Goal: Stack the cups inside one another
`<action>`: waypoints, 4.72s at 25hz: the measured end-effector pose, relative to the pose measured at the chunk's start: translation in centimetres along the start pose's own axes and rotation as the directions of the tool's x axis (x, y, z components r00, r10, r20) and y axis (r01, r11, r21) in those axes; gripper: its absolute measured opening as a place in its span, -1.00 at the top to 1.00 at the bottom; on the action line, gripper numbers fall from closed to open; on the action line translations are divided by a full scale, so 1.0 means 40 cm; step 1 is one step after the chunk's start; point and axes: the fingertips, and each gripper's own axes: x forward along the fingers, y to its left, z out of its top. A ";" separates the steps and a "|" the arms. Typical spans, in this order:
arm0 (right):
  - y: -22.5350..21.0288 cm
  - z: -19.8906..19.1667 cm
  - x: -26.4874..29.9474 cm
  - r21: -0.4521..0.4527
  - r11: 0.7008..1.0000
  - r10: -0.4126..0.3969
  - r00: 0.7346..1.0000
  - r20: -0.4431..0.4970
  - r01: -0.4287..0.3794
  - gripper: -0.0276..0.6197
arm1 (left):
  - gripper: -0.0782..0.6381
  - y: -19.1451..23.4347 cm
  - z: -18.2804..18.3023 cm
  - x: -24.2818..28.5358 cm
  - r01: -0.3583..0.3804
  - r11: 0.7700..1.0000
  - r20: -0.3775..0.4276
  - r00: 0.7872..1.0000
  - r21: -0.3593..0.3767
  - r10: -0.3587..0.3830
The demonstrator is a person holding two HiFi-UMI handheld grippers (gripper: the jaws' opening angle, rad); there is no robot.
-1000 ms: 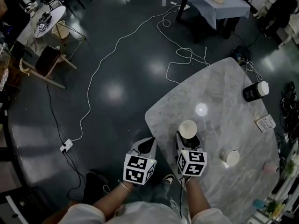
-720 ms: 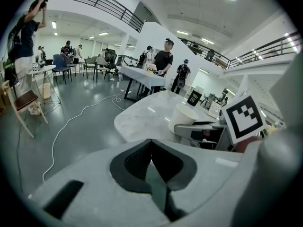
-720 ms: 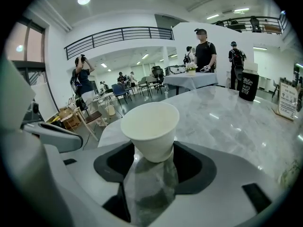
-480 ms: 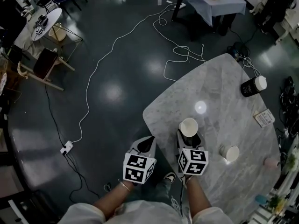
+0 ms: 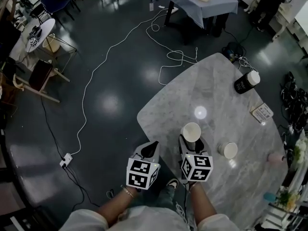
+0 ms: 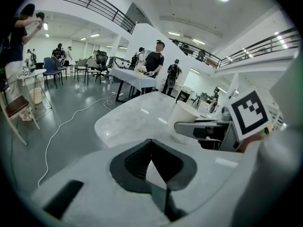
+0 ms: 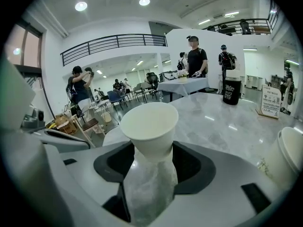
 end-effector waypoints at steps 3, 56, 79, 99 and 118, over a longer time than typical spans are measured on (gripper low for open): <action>-0.019 0.005 -0.039 0.011 1.000 -0.015 1.000 0.011 0.015 0.21 | 0.79 -0.040 0.005 -0.007 0.020 1.000 0.004 1.000 0.013 -0.020; -0.397 0.030 -0.445 0.188 0.943 -0.302 0.942 0.145 0.274 0.21 | 0.79 -0.597 0.073 0.097 0.335 0.892 -0.059 0.941 0.303 -0.334; -0.409 -0.015 -0.381 0.191 0.944 -0.289 0.954 0.082 0.270 0.21 | 0.79 -0.550 0.043 0.148 0.315 0.910 -0.109 0.949 0.271 -0.296; -0.405 -0.036 -0.388 0.187 0.940 -0.302 0.951 0.069 0.285 0.18 | 0.79 -0.550 0.036 0.140 0.316 0.910 -0.104 0.949 0.268 -0.298; -0.389 0.006 -0.477 0.228 0.920 -0.358 0.920 0.160 0.318 0.20 | 0.79 -0.562 0.053 0.069 0.317 0.901 -0.062 0.948 0.295 -0.313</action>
